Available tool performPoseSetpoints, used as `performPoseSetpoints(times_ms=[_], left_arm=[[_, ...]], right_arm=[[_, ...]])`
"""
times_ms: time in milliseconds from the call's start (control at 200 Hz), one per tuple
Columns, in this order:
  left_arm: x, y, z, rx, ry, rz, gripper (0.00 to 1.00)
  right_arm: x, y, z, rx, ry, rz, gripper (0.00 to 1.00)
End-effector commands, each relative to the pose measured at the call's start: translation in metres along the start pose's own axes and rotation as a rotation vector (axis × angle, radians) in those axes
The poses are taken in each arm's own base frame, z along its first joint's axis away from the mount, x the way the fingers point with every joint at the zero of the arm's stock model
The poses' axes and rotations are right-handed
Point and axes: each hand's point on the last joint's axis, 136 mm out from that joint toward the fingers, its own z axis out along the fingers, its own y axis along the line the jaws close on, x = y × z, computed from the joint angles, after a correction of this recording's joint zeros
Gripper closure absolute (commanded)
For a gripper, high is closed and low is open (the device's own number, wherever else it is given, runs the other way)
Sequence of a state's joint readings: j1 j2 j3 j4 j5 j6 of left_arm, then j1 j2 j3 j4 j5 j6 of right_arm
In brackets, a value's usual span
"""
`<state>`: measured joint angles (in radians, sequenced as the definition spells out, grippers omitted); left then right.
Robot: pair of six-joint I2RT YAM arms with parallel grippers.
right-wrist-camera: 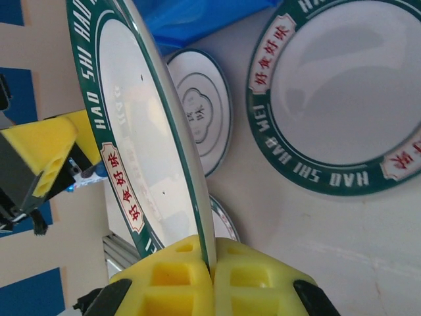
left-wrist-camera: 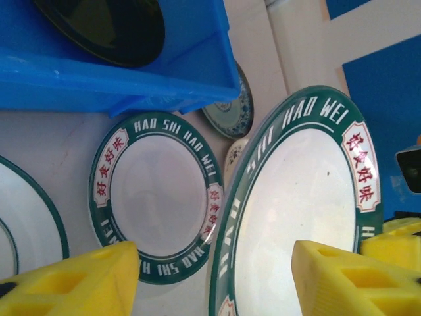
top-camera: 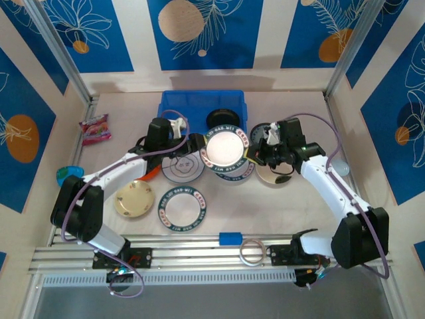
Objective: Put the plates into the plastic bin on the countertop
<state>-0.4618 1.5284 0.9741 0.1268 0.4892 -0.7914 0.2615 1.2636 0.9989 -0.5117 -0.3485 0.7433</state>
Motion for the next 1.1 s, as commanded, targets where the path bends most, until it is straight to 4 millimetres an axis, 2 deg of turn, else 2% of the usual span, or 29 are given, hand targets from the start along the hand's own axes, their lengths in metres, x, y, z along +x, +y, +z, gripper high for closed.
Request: performPoseSetpoints(times_ms=[0, 65, 130, 155, 215, 375, 485, 590, 635, 685, 715, 820, 936, 951, 981, 1011, 1051, 1096], left_arm=[[-0.011, -0.018, -0.011, 0.073, -0.036, 0.013, 0.46], [-0.014, -0.017, -0.013, 0.079, -0.045, 0.008, 0.55], [-0.018, -0.017, -0.015, 0.087, -0.054, 0.001, 0.68], [-0.019, -0.017, -0.015, 0.091, -0.057, -0.002, 0.75], [-0.021, -0.015, -0.017, 0.089, -0.063, -0.013, 1.0], [-0.023, -0.015, -0.025, 0.132, -0.082, -0.032, 1.0], [-0.024, -0.021, -0.032, 0.198, -0.091, -0.058, 1.0], [-0.023, -0.026, -0.036, 0.232, -0.09, -0.062, 1.0], [-0.023, -0.028, -0.037, 0.233, -0.091, -0.063, 1.0], [-0.025, -0.028, -0.039, 0.226, -0.096, -0.059, 1.0], [-0.025, -0.028, -0.04, 0.225, -0.097, -0.057, 1.0], [-0.027, -0.029, -0.043, 0.221, -0.105, -0.052, 1.0], [-0.029, -0.019, -0.047, 0.182, -0.111, -0.065, 1.0], [-0.03, -0.016, -0.048, 0.172, -0.117, -0.069, 0.93], [-0.032, -0.012, -0.052, 0.153, -0.13, -0.074, 0.67], [-0.033, -0.006, -0.056, 0.132, -0.148, -0.079, 0.49], [-0.036, 0.001, -0.063, 0.108, -0.171, -0.086, 0.33], [-0.038, 0.009, -0.071, 0.074, -0.194, -0.088, 0.2]], right_arm=[[-0.014, 0.04, -0.005, -0.137, -0.018, -0.066, 1.0], [-0.017, 0.043, -0.002, -0.143, -0.015, -0.073, 1.0], [-0.02, 0.045, -0.001, -0.147, -0.012, -0.073, 1.0], [-0.021, 0.046, 0.0, -0.153, -0.01, -0.077, 1.0], [-0.023, 0.047, 0.004, -0.156, -0.004, -0.079, 1.0], [-0.034, 0.05, 0.012, -0.158, -0.006, -0.094, 1.0], [-0.045, 0.052, 0.017, -0.15, -0.03, -0.121, 0.79], [-0.054, 0.051, 0.022, -0.14, -0.044, -0.131, 0.74], [-0.057, 0.052, 0.024, -0.14, -0.043, -0.135, 0.78], [-0.061, 0.053, 0.026, -0.133, -0.044, -0.137, 0.93], [-0.063, 0.053, 0.027, -0.13, -0.046, -0.136, 0.98], [-0.068, 0.055, 0.033, -0.138, -0.037, -0.137, 1.0], [-0.073, 0.054, 0.04, -0.142, -0.047, -0.133, 1.0], [-0.075, 0.055, 0.041, -0.142, -0.052, -0.132, 1.0], [-0.078, 0.055, 0.042, -0.142, -0.061, -0.129, 1.0], [-0.081, 0.058, 0.043, -0.146, -0.068, -0.13, 1.0], [-0.086, 0.061, 0.044, -0.15, -0.078, -0.135, 1.0], [-0.093, 0.065, 0.046, -0.143, -0.093, -0.141, 1.0]])
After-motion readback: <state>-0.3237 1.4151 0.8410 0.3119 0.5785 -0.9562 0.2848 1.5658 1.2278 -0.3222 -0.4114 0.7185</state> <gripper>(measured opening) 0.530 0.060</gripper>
